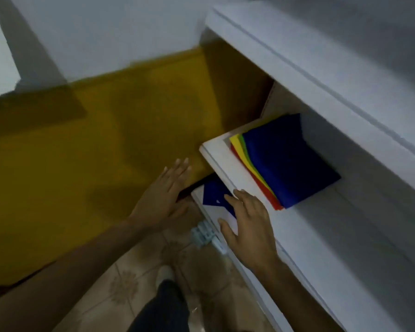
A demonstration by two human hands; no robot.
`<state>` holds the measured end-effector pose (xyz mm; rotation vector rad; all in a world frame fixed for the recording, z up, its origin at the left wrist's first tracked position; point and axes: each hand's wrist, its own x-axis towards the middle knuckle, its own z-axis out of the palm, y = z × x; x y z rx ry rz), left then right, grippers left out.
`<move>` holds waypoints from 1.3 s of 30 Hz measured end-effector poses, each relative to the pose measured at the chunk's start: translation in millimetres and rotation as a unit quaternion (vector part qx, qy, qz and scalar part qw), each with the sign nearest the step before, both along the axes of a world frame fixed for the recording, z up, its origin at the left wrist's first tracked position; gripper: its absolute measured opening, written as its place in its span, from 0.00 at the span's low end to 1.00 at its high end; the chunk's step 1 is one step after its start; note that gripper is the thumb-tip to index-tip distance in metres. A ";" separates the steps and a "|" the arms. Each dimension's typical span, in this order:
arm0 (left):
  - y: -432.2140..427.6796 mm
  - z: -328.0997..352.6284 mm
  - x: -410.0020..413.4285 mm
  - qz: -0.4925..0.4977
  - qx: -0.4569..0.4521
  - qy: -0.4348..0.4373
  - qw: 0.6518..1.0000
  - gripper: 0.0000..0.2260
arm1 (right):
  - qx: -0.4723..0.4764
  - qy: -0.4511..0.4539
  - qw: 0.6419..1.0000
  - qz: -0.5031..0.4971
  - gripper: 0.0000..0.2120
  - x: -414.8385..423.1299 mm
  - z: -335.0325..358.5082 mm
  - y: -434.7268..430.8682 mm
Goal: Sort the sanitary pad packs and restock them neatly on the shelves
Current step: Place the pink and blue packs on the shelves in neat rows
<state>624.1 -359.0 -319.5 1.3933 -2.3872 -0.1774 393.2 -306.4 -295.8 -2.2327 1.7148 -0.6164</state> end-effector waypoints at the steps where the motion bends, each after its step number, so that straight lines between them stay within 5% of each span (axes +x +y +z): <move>1: -2.9 -20.6 18.1 0.009 0.025 0.000 1.000 0.33 | 0.046 -0.002 0.999 -0.007 0.22 11.9 -25.3 -3.7; 6: 4.5 -146.8 62.6 0.069 0.195 0.031 0.978 0.34 | 0.315 0.036 0.948 -0.033 0.19 27.6 -157.4 -5.5; 10: 19.2 -264.2 49.4 0.169 0.344 0.090 0.919 0.32 | 0.405 0.147 0.902 -0.025 0.16 12.2 -277.4 -4.4; 16: 24.7 -460.1 -5.1 0.265 0.540 0.161 0.783 0.24 | 0.383 0.318 0.862 0.099 0.15 -13.5 -467.4 -47.1; 19: 19.0 -552.4 -37.0 0.332 0.611 0.216 0.686 0.22 | 0.340 0.380 0.847 0.149 0.14 -9.4 -565.3 -82.5; 24: -6.4 -656.9 -93.7 0.428 0.639 0.277 0.576 0.28 | 0.115 0.501 0.814 0.272 0.06 -14.5 -692.2 -102.3; 27: -25.6 -689.9 -118.4 0.460 0.604 0.303 0.575 0.29 | 0.037 0.472 0.835 0.281 0.08 -20.6 -725.4 -102.4; 31: -36.9 -711.1 -114.2 0.454 0.588 0.206 0.637 0.14 | 0.029 0.434 0.854 0.287 0.06 -20.7 -724.7 -101.3; 33: -34.2 -706.5 -102.6 0.436 0.597 0.191 0.645 0.11 | 0.084 0.395 0.868 0.287 0.03 -20.1 -709.5 -98.1; 35: -28.5 -689.7 -88.7 0.433 0.603 0.206 0.637 0.09 | 0.164 0.346 0.883 0.270 0.15 -18.3 -685.3 -90.5; 39: -18.5 -624.9 -59.3 0.402 0.579 0.216 0.675 0.09 | 0.390 0.130 0.907 0.095 0.12 -10.7 -615.6 -87.8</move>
